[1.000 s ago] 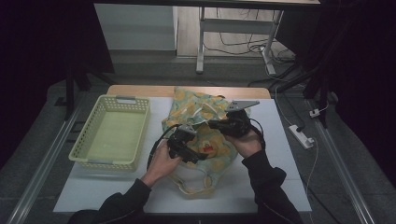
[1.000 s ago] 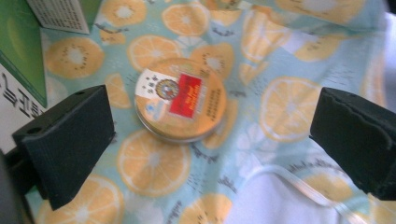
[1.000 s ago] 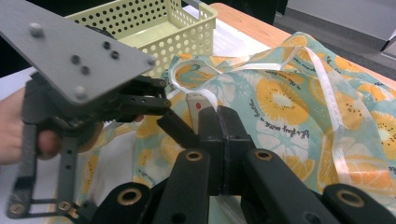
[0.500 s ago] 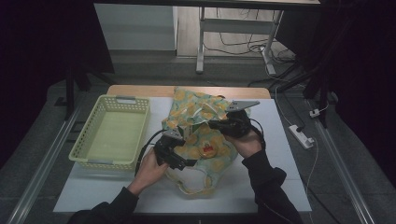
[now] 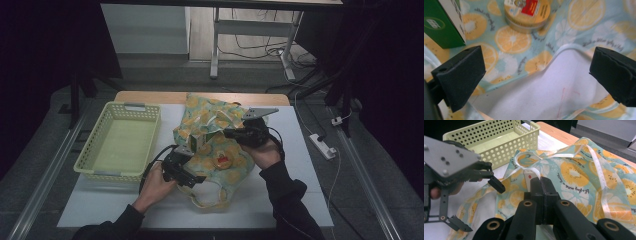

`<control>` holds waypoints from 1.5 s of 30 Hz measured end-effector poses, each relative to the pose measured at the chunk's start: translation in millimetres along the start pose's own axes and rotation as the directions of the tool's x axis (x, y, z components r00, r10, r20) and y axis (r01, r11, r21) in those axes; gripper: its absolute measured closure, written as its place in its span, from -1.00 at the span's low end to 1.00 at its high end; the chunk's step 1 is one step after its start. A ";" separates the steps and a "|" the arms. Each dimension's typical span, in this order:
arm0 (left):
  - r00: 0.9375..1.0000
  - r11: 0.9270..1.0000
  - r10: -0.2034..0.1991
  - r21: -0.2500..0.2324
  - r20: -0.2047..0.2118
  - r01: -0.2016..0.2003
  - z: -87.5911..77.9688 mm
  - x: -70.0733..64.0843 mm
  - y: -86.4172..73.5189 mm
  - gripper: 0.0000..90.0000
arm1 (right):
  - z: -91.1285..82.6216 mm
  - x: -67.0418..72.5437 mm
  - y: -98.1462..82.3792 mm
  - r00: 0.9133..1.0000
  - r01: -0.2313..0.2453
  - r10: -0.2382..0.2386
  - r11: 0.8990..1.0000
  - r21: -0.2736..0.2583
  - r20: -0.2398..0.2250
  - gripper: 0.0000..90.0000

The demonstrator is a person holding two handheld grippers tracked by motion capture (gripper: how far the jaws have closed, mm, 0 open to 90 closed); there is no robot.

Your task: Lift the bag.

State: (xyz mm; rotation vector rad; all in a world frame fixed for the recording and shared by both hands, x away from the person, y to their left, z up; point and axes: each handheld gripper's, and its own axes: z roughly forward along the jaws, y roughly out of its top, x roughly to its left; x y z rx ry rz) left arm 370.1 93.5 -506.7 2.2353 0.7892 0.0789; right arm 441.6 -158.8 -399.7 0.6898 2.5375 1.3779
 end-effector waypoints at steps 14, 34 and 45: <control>0.996 0.990 0.076 0.123 -0.047 -0.069 30.1 2.7 -10.1 -0.90 | 1.1 0.3 -0.2 1.000 0.000 0.000 1.000 0.001 -0.004 1.00; 0.998 0.991 0.006 0.133 -0.069 0.004 22.7 5.5 -4.1 0.98 | 1.9 1.2 0.1 1.000 0.005 -0.005 1.000 0.003 -0.004 1.00; 0.994 0.987 -0.065 0.138 -0.086 0.077 19.7 3.2 0.1 1.00 | 0.8 0.1 0.0 1.000 0.001 -0.001 1.000 0.002 -0.002 1.00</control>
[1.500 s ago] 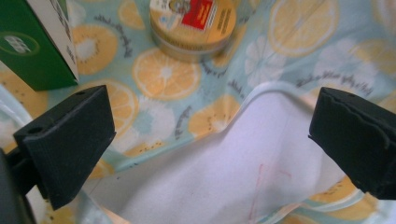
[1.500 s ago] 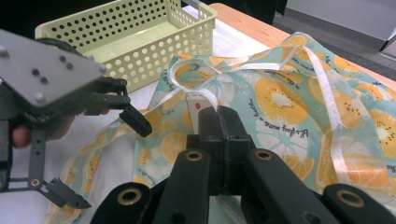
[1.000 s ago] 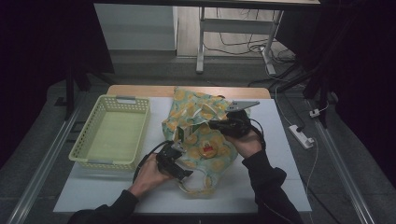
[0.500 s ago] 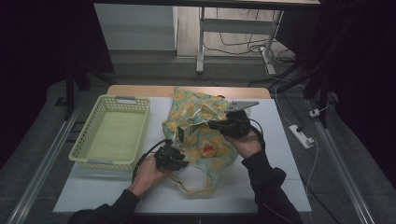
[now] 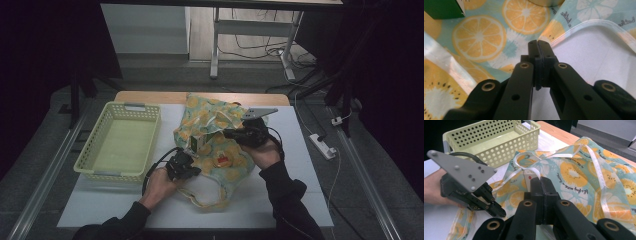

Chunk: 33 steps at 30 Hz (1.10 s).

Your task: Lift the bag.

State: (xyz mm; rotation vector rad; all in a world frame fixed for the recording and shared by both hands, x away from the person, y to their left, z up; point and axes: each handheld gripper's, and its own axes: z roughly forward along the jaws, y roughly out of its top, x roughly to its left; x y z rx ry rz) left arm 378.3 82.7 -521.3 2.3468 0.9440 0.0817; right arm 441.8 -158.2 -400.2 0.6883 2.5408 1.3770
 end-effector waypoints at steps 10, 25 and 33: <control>1.000 0.998 -0.009 -0.057 0.011 0.010 -20.3 -4.1 6.7 1.00 | -3.0 3.2 3.7 1.000 0.001 -0.001 1.000 -0.016 -0.004 1.00; 0.993 0.985 -0.036 -0.162 0.109 0.053 -65.9 0.8 19.4 1.00 | -16.2 9.1 17.0 0.999 0.000 -0.002 0.999 -0.051 -0.036 1.00; 0.994 0.977 -0.017 -0.208 0.109 0.039 -99.0 1.4 37.3 1.00 | -25.2 14.1 33.0 0.999 0.029 -0.031 0.998 -0.064 -0.034 1.00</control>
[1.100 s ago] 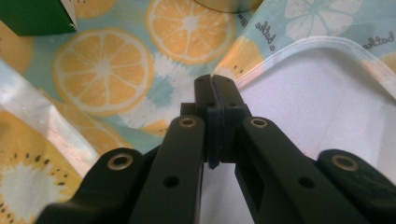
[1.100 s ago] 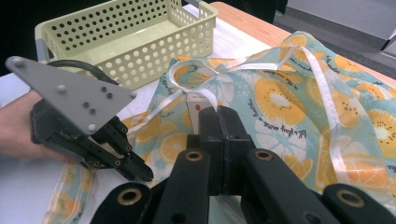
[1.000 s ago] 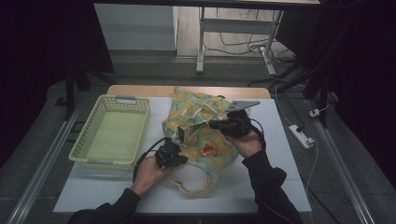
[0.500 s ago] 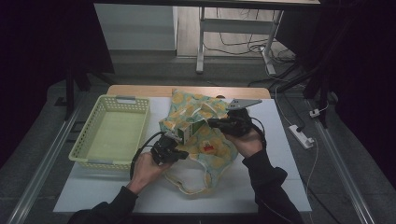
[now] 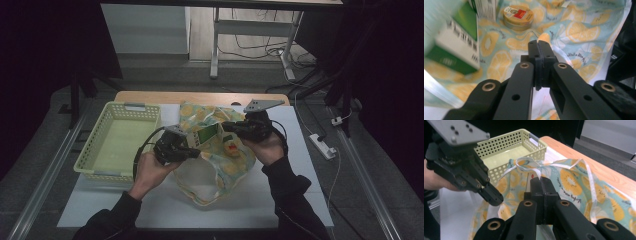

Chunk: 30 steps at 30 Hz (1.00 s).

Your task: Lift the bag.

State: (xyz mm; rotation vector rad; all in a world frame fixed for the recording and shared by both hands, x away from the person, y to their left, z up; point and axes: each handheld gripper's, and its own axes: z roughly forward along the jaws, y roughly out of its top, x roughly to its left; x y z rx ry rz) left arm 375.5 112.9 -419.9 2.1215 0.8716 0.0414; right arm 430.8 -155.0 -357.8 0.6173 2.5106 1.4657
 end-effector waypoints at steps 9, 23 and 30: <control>1.000 0.998 0.021 -0.055 0.018 -0.020 -33.7 -0.7 36.6 1.00 | -11.3 6.7 24.3 0.999 0.027 -0.028 0.999 -0.020 -0.024 1.00; 0.999 0.988 0.022 -0.155 0.035 -0.017 -73.4 3.7 88.4 1.00 | -27.1 13.2 61.4 0.998 0.053 -0.056 0.997 -0.061 -0.042 1.00; 0.999 0.982 0.044 -0.186 0.012 -0.041 -87.8 -0.7 113.4 1.00 | -37.4 17.4 81.2 0.996 0.077 -0.079 0.994 -0.084 -0.029 1.00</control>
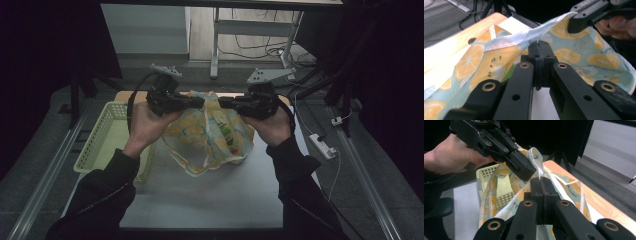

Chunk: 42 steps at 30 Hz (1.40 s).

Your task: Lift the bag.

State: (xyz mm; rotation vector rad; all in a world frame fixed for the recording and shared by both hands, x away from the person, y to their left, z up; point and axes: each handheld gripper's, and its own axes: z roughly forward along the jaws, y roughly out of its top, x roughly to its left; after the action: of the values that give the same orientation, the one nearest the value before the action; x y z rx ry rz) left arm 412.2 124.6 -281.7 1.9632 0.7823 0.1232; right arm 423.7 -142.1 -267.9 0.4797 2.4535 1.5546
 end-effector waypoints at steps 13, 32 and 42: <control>1.000 0.995 -0.010 -0.095 -0.020 0.008 -26.8 1.3 33.8 1.00 | -15.3 0.5 27.5 0.999 0.026 -0.024 0.999 -0.044 0.038 1.00; 0.984 0.984 0.139 0.129 -0.113 -0.124 16.0 -7.7 -20.4 -0.05 | -9.6 -8.6 27.6 0.996 0.010 -0.008 1.000 -0.027 0.093 1.00; 0.946 0.941 0.238 0.291 -0.218 -0.170 48.6 0.6 -54.8 -0.23 | 1.0 -12.8 18.0 0.996 -0.007 0.007 1.000 -0.002 0.090 1.00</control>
State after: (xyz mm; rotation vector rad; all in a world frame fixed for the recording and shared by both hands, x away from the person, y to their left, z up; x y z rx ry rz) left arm 406.2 105.0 -352.1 2.3185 0.7841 0.4168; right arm 438.9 -138.9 -252.2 0.5468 2.3857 1.5034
